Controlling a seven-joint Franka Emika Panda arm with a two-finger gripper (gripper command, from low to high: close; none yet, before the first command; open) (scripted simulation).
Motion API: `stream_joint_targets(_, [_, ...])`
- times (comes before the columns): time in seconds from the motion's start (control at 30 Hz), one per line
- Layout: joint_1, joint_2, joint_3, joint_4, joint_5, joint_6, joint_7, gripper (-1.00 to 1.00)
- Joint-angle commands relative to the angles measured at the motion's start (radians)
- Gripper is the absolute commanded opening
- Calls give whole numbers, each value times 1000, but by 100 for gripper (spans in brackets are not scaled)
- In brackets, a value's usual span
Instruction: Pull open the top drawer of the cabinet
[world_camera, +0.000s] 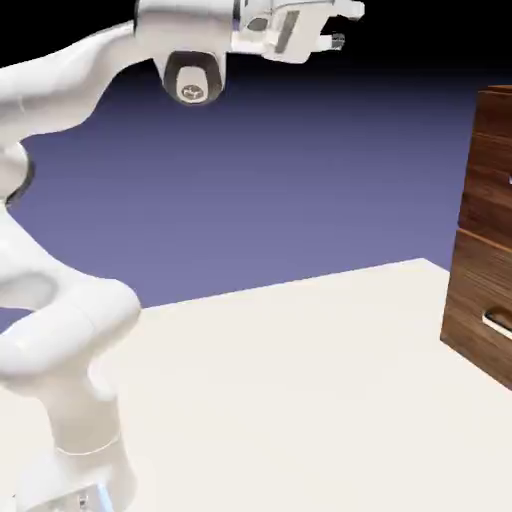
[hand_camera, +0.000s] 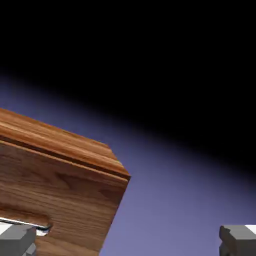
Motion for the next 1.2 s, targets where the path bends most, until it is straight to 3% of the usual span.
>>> stream_joint_targets(0.0, [-36, -16, 20, 21, 43, -9, -40, 0])
stream_joint_targets(1.17, [-1305, -559, 707, 767, 1560, -315, -1452, 0])
